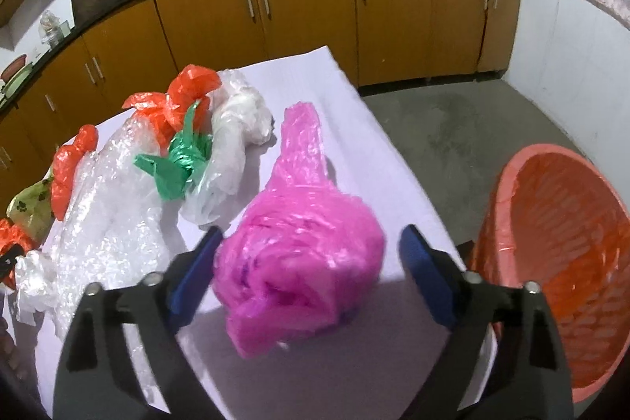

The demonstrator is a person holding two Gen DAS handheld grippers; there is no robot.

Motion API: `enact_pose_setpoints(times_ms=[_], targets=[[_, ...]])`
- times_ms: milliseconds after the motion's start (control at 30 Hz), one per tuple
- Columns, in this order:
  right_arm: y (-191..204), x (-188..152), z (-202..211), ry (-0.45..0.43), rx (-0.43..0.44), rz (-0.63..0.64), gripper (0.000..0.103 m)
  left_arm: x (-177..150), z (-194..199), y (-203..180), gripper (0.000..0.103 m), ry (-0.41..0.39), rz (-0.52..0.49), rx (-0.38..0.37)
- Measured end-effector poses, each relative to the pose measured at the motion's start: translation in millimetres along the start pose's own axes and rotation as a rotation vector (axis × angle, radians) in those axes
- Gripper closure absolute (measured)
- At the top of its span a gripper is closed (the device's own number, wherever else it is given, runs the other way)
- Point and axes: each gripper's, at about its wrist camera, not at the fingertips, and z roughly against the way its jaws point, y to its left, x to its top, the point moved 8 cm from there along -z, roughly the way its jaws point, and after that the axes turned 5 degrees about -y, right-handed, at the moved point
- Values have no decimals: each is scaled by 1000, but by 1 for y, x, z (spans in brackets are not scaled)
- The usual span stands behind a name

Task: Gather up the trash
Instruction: 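Grasp the orange bag with the left tool while the right tool grasps the pink bag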

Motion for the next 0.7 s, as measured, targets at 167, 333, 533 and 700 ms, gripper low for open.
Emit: enact_pose_setpoints(times_ms=[167,333,533,700], targets=[[3,-1,0,2,15,5,29,-1,-3,-8,39,6,-13,-33],[4,-2,2,0,28,1,31,-1,1,-11,46,-5,-17,-40],[0,-3,11,-12,31,-8,31,-3,17,-5,47,-24,-8,-40],[-9,-1,28,-35,37,-24,31,-5,38,-3,47,-49,7,-54]])
